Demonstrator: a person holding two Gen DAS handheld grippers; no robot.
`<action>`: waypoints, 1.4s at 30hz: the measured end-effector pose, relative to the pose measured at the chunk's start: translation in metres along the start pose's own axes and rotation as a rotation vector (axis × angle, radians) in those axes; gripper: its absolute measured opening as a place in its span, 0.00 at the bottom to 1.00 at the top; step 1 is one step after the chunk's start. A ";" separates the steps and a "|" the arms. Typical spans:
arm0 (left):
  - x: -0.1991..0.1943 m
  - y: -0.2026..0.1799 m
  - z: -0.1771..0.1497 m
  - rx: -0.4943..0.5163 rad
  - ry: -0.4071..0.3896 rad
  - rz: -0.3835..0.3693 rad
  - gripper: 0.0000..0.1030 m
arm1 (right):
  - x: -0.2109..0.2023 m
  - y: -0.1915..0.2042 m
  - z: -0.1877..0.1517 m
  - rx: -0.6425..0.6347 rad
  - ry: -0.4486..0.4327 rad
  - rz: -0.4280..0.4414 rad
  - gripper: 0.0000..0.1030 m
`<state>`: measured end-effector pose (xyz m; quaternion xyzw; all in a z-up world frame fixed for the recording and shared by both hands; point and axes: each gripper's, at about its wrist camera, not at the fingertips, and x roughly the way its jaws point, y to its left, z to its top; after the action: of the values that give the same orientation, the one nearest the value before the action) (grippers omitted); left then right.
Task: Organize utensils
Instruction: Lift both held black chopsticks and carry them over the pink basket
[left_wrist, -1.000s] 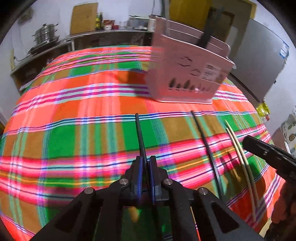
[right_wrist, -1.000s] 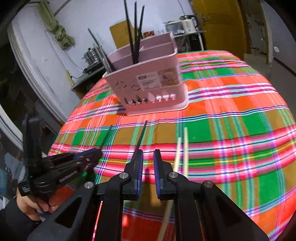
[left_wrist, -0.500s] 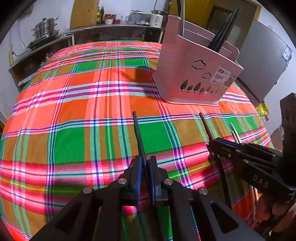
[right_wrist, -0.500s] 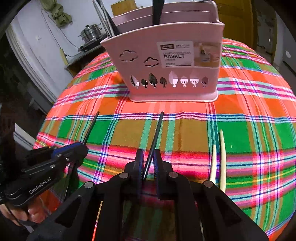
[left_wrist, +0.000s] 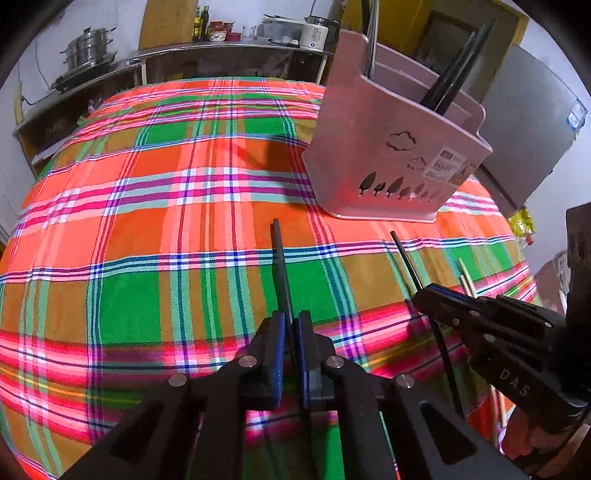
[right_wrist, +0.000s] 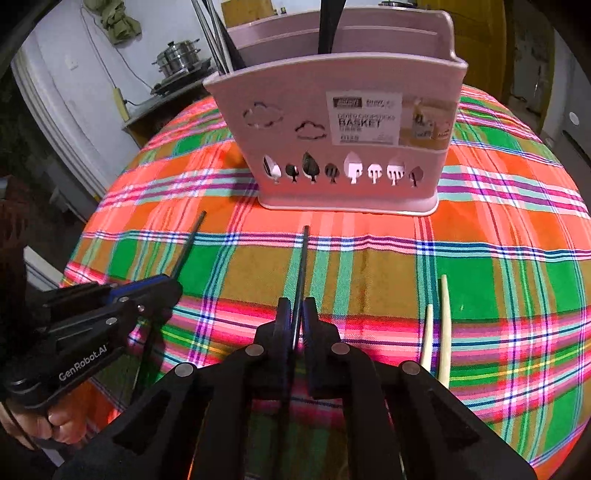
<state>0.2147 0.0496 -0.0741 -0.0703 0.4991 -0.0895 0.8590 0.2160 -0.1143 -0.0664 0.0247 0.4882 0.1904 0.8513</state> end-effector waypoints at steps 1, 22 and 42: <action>-0.003 -0.002 0.001 0.002 -0.009 0.001 0.06 | -0.004 -0.001 0.000 0.002 -0.011 0.008 0.06; -0.110 -0.041 0.040 0.104 -0.240 -0.045 0.05 | -0.107 0.005 0.035 -0.026 -0.251 0.071 0.05; -0.133 -0.058 0.027 0.138 -0.260 -0.057 0.05 | -0.143 0.001 0.025 -0.037 -0.319 0.061 0.05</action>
<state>0.1691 0.0235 0.0635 -0.0360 0.3740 -0.1381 0.9164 0.1720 -0.1594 0.0648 0.0537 0.3421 0.2188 0.9123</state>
